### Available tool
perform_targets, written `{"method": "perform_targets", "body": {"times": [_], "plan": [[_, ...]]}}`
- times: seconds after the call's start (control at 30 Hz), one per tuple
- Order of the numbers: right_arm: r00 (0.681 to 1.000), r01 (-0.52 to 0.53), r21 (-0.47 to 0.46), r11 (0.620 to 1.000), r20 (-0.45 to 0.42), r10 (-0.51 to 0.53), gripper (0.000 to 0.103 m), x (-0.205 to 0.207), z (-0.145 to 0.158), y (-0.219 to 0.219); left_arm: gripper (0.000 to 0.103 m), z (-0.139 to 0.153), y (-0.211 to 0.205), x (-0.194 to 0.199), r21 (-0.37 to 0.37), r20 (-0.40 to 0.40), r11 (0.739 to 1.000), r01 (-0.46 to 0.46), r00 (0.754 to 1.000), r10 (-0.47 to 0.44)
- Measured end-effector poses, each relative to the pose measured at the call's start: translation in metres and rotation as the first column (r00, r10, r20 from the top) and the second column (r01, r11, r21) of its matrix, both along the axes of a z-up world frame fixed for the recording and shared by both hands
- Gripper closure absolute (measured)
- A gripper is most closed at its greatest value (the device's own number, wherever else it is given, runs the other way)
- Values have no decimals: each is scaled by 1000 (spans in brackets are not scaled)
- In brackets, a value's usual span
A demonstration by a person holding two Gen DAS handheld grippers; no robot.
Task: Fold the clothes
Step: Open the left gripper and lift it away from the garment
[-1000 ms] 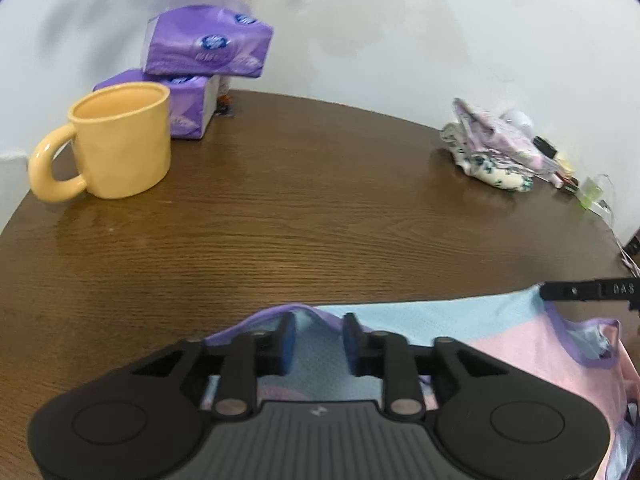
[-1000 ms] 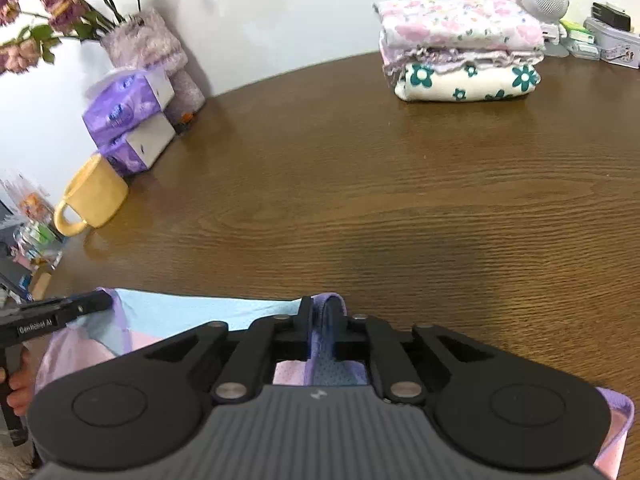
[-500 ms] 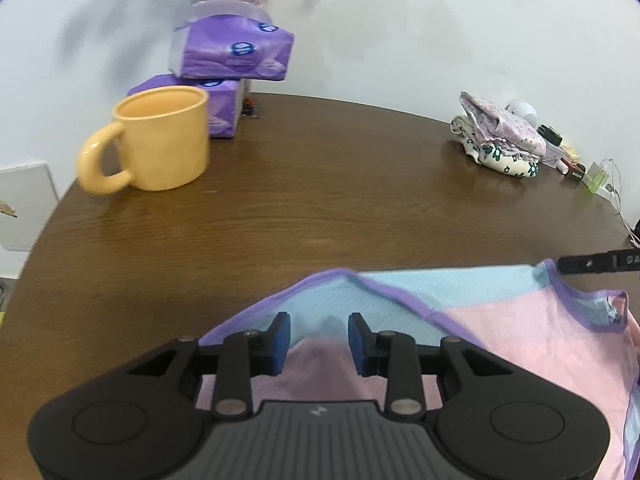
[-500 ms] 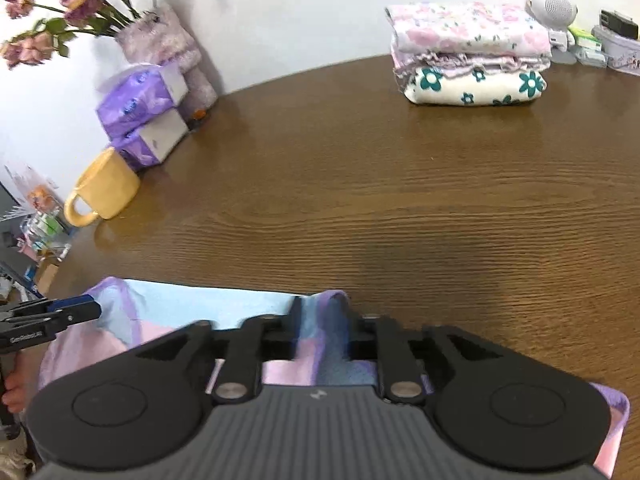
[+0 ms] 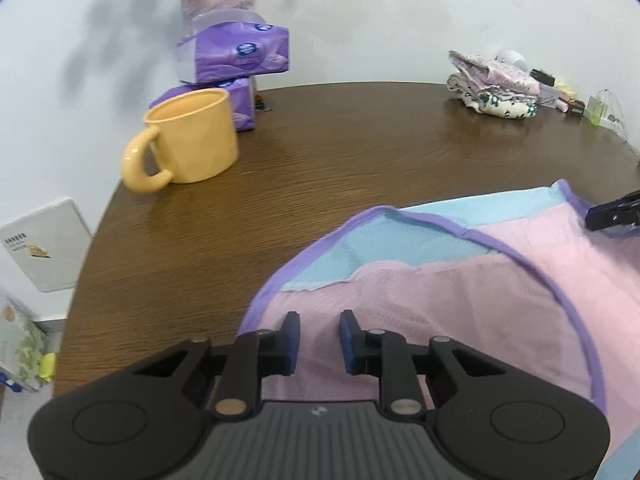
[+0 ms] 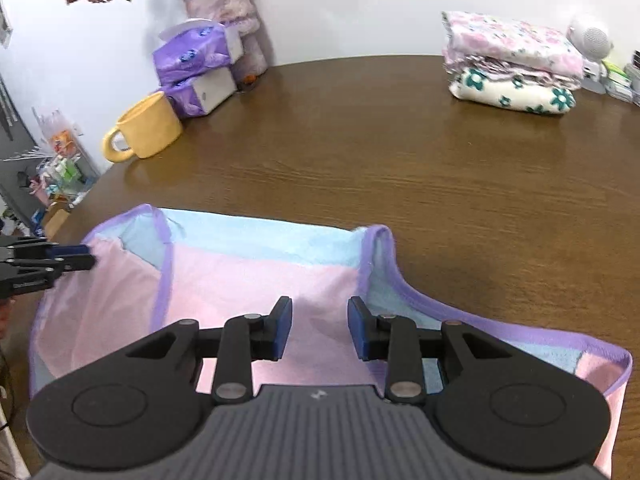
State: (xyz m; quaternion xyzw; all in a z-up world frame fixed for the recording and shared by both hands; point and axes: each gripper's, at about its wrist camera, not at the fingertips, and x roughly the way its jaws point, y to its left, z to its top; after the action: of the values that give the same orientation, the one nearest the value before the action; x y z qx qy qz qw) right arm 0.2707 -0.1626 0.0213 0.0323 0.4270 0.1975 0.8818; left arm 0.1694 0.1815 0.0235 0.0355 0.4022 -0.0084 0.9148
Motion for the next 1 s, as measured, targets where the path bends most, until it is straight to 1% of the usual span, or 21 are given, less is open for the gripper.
{"method": "perform_targets", "body": {"times": [0.13, 0.2, 0.27, 0.33, 0.4, 0.5, 0.57, 0.63, 0.7, 0.77, 0.87, 1.0], "plan": [[1000, 12, -22, 1000, 27, -11, 73, -3, -3, -3, 79, 0, 7, -7, 2, 6, 999, -44, 999, 44], [999, 17, -17, 1000, 38, -16, 73, -6, -2, -4, 74, 2, 10, -11, -12, 5, 996, -84, 996, 84], [999, 17, 13, 1000, 45, -18, 73, -11, 1, -6, 65, 7, 6, -21, -62, 25, 996, -65, 997, 66], [998, 9, 30, 999, 60, -11, 72, -20, 6, -6, 64, 12, -1, -32, -102, 43, 994, -34, 998, 38], [997, -16, 30, 999, 82, 13, 72, -35, 12, -5, 64, 14, -15, -43, -110, 51, 994, 27, 998, -21], [994, -63, 24, 998, 86, 61, 71, -57, 14, -2, 64, 11, -40, -56, -88, 45, 990, 111, 993, -107], [992, -85, 1, 996, 89, 85, 70, -69, 11, 0, 65, 7, -55, -63, -46, 35, 987, 152, 988, -150], [991, -90, -26, 996, 96, 92, 70, -76, 8, 0, 65, 2, -64, -70, -2, 21, 986, 168, 986, -168], [991, -81, -48, 996, 102, 86, 70, -81, 4, -3, 66, -2, -65, -74, 19, 17, 987, 163, 986, -163], [991, -71, -62, 996, 106, 78, 70, -85, 0, -6, 69, -2, -61, -78, 11, 12, 990, 141, 990, -141], [992, -55, -74, 996, 110, 63, 70, -88, -6, -11, 69, -2, -53, -85, -1, 12, 994, 107, 994, -107], [988, -42, -109, 993, 146, 57, 70, -92, -9, -13, 69, -1, -44, -96, -2, 15, 998, 67, 998, -67]]}}
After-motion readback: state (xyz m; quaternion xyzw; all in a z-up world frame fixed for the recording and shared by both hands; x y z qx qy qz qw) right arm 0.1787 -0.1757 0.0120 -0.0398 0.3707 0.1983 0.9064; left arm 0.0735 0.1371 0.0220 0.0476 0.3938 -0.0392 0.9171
